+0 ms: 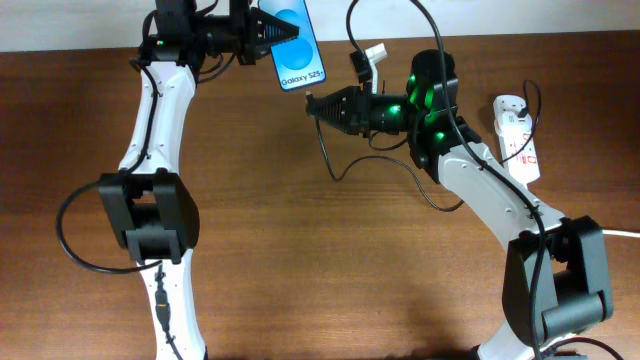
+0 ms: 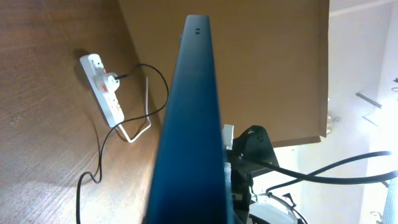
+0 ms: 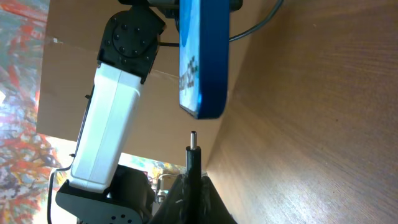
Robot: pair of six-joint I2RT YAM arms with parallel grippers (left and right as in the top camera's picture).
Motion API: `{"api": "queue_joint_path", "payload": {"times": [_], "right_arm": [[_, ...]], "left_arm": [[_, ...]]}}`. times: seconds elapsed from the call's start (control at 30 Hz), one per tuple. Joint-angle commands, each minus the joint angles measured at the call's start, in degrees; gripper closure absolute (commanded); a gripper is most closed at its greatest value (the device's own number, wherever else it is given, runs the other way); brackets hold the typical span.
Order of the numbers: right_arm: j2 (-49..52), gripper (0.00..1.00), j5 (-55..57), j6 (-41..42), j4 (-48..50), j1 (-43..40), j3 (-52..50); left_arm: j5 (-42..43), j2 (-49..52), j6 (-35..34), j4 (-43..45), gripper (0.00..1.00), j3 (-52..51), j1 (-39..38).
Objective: Plug charger to phone and switch on socket
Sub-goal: 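Push the connector up into the phone's bottom port with the right gripper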
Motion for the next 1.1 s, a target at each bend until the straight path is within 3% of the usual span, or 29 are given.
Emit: {"api": "queue_joint_path", "payload": {"times": [0.0,1.07], "right_arm": [[0.1,0.96,-0.3,-0.6,1.4,0.3,0.2],[0.1,0.96,1.9,-2.3,1.4,-1.7,0.2]], "left_arm": [[2.7,-0.2,1.1,0.3,1.0,0.7,-1.0],[3.1,-0.2,0.6,-0.4,1.0,0.7,-2.0]]}}
